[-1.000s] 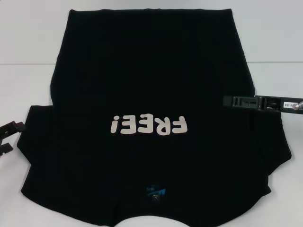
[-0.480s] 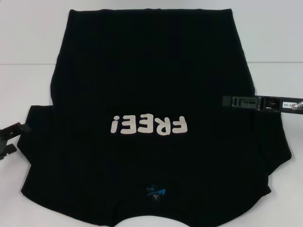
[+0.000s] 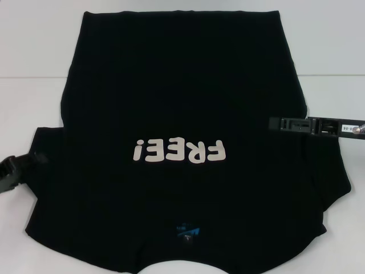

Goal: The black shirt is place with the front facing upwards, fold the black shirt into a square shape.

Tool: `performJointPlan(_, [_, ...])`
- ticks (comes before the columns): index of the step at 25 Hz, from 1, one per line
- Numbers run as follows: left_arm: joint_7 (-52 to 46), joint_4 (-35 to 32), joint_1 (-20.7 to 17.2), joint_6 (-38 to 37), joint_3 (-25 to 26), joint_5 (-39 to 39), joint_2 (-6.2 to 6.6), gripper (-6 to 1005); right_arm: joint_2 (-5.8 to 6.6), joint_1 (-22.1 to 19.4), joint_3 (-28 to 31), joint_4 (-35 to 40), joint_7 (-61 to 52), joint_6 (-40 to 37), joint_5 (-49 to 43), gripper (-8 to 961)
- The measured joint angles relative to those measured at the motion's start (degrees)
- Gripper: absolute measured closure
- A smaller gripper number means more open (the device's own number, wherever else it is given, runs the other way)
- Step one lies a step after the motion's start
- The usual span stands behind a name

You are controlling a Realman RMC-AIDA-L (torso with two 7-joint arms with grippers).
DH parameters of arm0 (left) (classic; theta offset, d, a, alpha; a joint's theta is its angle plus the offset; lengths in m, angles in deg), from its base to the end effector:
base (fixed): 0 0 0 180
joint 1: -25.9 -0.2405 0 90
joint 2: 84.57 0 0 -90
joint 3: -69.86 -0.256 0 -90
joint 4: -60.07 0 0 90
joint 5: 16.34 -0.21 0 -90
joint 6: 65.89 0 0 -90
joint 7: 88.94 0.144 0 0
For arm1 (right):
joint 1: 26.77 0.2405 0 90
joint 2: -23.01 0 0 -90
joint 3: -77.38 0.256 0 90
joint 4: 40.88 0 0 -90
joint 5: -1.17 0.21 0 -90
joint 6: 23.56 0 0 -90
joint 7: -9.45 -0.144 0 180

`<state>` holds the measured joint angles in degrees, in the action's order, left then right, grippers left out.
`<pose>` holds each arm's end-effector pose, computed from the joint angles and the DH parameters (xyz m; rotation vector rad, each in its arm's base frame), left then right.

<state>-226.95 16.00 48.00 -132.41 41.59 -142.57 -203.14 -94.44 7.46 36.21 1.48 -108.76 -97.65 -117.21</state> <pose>-0.3787 0.3214 0.0564 -1.5941 -1.8853 -0.6554 0.2635 0.3853 0.0257 -2.3332 1.3391 0.6163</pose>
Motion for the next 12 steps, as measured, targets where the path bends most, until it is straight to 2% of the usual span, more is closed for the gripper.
performJointPlan(2, [-0.05,-1.46,-0.06,-0.36,0.57,0.59,-0.65,190,0.02,-0.04,0.07,0.0,0.0,-0.06,0.0,25])
performJointPlan(6, [-0.41,-2.33,-0.24,-0.67,1.0,0.58,-1.03,316,0.09,-0.19,0.26,0.0,0.0,-0.16,0.0,25])
performJointPlan(12, [-1.99,-1.97,-0.15,-0.54,0.39,-0.76,-0.61,515,0.19,-0.29,0.3,-0.06,0.0,-0.18,-0.13,25])
